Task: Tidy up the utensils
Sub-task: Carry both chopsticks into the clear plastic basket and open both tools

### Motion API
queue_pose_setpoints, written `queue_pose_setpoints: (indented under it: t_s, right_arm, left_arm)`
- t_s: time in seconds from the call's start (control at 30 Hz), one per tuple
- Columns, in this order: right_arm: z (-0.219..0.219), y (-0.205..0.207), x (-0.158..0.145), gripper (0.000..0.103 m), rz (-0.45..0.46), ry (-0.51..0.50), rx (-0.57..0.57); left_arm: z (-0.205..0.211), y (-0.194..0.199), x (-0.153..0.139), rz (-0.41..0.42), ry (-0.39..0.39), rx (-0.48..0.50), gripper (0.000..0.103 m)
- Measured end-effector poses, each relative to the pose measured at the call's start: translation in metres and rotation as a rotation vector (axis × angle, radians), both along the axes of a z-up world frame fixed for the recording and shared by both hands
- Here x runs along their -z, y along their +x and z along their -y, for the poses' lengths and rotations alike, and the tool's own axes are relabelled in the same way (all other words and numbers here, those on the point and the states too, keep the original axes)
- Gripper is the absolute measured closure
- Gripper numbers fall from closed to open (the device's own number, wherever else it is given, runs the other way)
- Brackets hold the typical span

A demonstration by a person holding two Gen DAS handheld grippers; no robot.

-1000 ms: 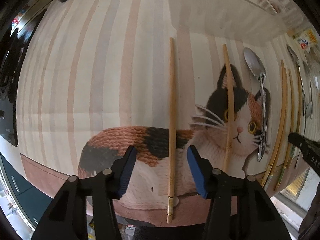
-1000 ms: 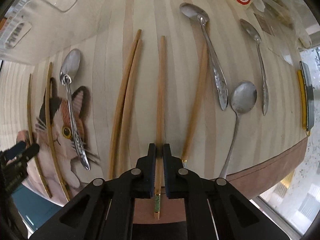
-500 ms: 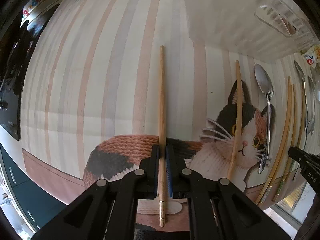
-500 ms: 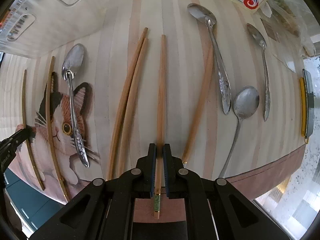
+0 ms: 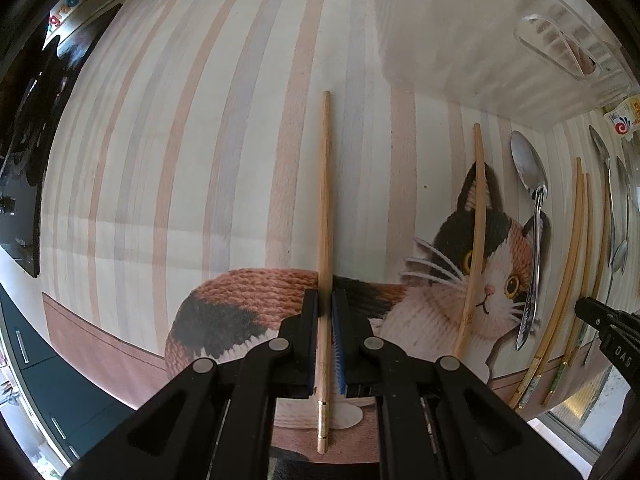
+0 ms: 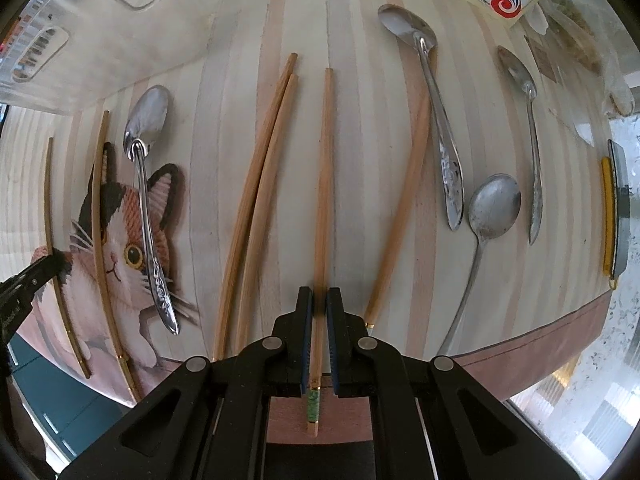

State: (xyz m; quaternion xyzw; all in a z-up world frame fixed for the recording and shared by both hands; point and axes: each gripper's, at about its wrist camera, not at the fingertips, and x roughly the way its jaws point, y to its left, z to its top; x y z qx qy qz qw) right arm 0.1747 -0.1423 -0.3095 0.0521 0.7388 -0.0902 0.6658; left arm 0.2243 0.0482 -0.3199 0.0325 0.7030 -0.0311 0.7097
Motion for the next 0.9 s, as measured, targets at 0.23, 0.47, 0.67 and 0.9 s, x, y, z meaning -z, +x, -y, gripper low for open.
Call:
queue_pose_setpoints:
  t_s: [0.23, 0.47, 0.67, 0.9]
  right_arm:
    - [0.006, -0.002, 0.000, 0.095, 0.009, 0.000, 0.022]
    - [0.015, -0.015, -0.017, 0.096, 0.046, 0.041, 0.027]
    - [0.018, -0.016, -0.049, 0.096, 0.113, 0.086, 0.032]
    - [0.026, 0.007, -0.111, 0.096, 0.230, 0.159, 0.018]
  left_arm:
    - [0.006, -0.003, 0.000, 0.007, 0.003, 0.009, 0.098]
    - [0.002, -0.009, -0.024, 0.056, 0.022, 0.024, 0.098]
    - [-0.009, -0.011, -0.073, 0.139, 0.004, -0.018, 0.098]
    - [-0.004, 0.005, -0.165, 0.296, -0.060, -0.034, 0.098]
